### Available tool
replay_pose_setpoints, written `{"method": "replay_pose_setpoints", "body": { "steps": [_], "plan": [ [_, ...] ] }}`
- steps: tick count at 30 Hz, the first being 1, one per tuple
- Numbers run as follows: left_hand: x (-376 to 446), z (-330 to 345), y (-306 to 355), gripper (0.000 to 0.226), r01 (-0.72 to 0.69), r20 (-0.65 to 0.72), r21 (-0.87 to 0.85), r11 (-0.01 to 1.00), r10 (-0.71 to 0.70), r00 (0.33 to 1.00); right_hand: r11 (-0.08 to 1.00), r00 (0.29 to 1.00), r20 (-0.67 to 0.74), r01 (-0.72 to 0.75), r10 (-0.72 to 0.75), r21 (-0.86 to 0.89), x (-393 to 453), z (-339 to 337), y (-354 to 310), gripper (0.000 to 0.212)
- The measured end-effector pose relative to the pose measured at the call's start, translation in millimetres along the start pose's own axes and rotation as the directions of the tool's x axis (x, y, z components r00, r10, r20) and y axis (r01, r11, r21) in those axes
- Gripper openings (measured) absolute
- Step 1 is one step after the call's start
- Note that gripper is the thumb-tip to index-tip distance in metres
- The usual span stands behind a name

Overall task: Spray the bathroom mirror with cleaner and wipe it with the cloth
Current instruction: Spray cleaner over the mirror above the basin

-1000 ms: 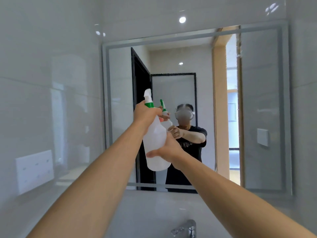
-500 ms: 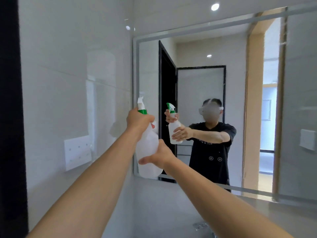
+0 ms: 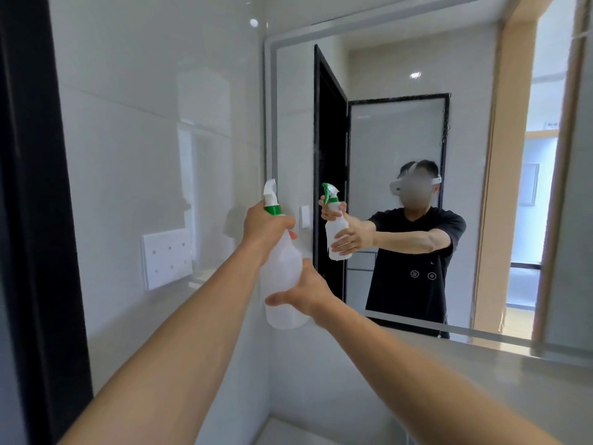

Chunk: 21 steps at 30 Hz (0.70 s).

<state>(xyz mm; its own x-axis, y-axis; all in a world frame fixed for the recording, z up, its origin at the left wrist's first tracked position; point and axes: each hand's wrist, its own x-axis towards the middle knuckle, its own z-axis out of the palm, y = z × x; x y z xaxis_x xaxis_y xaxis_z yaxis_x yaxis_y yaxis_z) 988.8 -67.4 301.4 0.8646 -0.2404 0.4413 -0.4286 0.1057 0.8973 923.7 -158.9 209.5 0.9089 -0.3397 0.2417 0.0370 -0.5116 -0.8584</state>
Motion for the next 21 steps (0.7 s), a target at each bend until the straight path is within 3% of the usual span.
{"method": "replay_pose_setpoints", "body": {
  "steps": [10, 21],
  "plan": [
    [-28.3, 8.2, -58.8, 0.035, 0.109, -0.014, -0.02, 0.994, -0.109, 0.994, 0.994, 0.995, 0.026, -0.096, 0.098, -0.049, -20.9, 20.8, 51.2, 0.091],
    [-47.7, 15.3, -95.1, 0.025, 0.164, -0.079, 0.033, 0.986, -0.161, 0.984, 0.986, 0.985, 0.044, -0.165, 0.165, -0.02, -37.4, 37.2, 83.7, 0.095]
  ]
}}
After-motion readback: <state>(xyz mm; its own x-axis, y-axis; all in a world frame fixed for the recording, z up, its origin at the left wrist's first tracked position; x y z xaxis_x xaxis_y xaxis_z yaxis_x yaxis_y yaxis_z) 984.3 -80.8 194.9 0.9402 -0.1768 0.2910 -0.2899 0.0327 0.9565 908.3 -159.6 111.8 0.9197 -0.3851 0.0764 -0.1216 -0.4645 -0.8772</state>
